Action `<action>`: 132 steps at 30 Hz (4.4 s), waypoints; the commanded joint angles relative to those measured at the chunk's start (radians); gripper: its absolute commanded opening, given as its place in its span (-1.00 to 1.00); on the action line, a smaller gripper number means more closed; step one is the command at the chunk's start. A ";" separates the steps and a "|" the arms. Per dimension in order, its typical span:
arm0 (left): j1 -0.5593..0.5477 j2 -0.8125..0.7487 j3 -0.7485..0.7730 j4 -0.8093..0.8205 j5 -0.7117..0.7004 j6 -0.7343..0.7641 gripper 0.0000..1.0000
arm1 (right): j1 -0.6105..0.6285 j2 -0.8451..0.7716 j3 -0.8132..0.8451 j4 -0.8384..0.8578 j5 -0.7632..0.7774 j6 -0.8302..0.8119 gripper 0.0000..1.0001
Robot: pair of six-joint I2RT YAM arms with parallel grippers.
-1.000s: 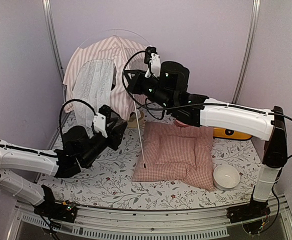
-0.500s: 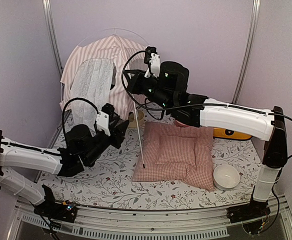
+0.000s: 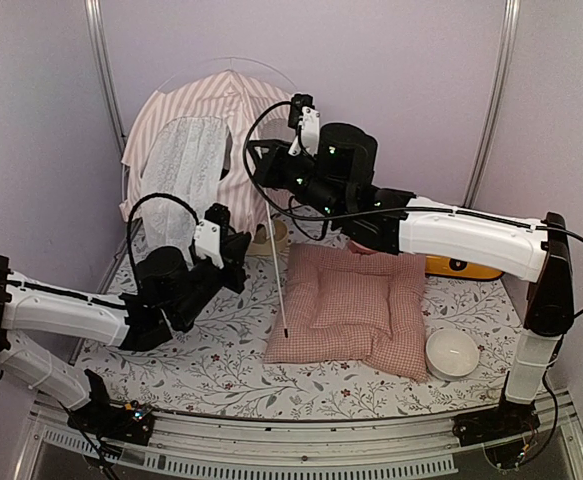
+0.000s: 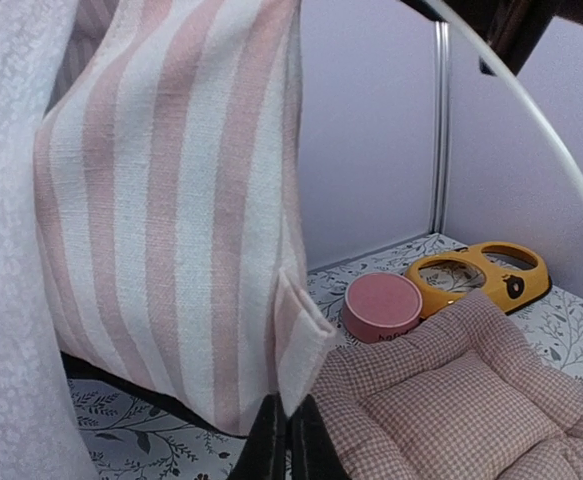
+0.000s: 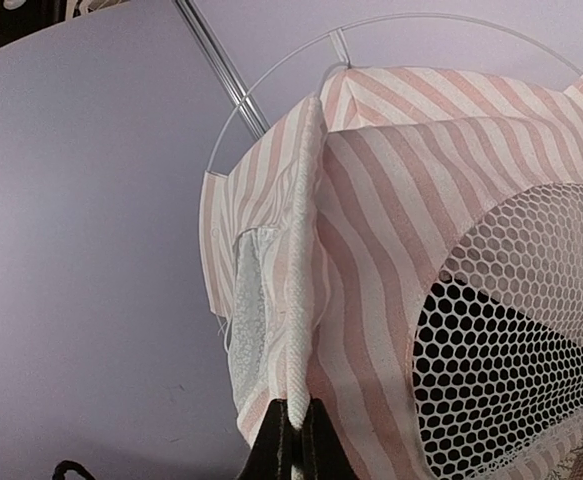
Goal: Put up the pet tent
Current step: Pick up the tent fabric from the tent, then place the tent at the center of the board, then pick up the tent pole from the tent, then insert the tent pole into the pole socket of the pet tent.
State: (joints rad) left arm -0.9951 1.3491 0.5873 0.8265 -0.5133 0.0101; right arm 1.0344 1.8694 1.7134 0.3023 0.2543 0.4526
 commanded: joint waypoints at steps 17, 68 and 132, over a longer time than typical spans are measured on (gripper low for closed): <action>-0.008 0.125 -0.121 0.081 0.122 -0.159 -1.00 | -0.006 0.027 -0.212 0.027 -0.063 0.051 -0.79; 0.011 0.055 -0.139 0.046 0.133 -0.158 -1.00 | 0.024 -0.448 -0.873 -0.392 -0.851 -0.033 0.55; -0.189 -0.211 -0.300 -0.116 0.125 -0.098 -1.00 | -0.051 -0.156 -0.415 0.011 -0.835 0.094 -1.00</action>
State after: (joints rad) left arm -1.1240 1.1542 0.3115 0.7826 -0.3981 -0.0757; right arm 1.0023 1.7184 1.2533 0.1017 -0.7322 0.5289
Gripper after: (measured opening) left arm 0.009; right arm 0.013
